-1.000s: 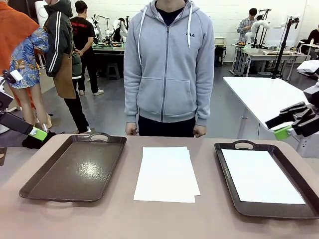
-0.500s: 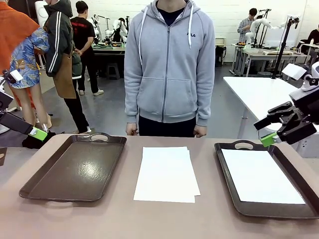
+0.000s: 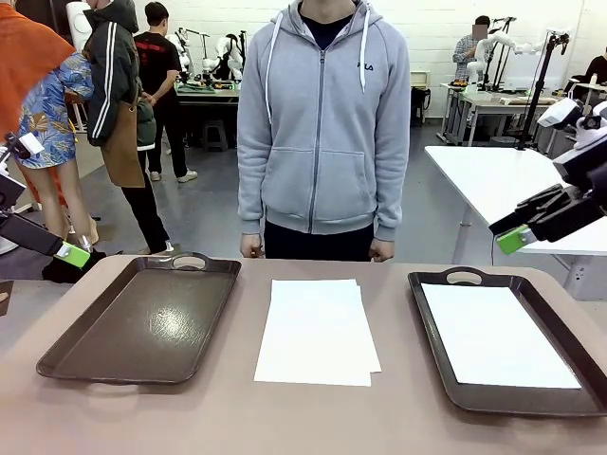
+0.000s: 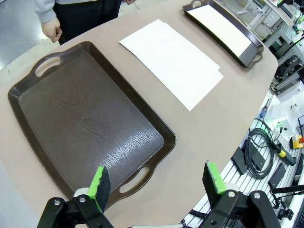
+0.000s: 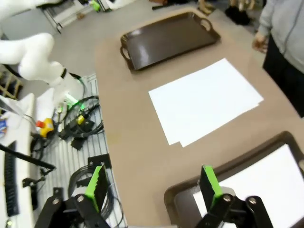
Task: Sort the A4 documents.
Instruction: Receive the A4 Paper.
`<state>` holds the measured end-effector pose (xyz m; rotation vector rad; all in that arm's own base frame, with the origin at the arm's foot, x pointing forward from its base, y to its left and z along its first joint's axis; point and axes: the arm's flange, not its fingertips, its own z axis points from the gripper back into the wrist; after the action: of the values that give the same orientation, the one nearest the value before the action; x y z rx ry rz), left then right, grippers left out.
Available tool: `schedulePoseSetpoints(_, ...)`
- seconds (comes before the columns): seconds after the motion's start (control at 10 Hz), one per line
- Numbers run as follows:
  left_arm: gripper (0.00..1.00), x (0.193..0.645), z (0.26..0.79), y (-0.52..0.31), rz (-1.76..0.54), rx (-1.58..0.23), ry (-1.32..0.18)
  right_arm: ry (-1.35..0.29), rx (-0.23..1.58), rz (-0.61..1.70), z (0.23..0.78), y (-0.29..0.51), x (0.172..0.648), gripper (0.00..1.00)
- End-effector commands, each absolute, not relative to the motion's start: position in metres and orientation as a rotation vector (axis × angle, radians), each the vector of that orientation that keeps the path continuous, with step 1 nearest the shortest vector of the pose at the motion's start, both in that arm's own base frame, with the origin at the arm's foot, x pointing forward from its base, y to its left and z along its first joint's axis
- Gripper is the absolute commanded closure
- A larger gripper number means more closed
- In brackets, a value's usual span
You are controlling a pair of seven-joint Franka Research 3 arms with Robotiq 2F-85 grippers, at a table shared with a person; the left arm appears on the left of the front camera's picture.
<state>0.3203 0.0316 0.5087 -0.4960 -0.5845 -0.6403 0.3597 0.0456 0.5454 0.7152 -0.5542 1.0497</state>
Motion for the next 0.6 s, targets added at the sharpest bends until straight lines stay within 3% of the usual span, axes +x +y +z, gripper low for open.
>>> schedulePoseSetpoints(0.0,0.00,0.3205,0.5073,0.0338,-0.654,-0.512,-0.595,-0.468,0.698,1.012,0.5513,0.0443,0.3668,0.00)
schedulePoseSetpoints(0.5,0.00,0.3205,0.5073,0.0338,-0.654,-0.512,-0.595,-0.403,0.684,0.955,0.5489,0.0454,0.3724,0.00)
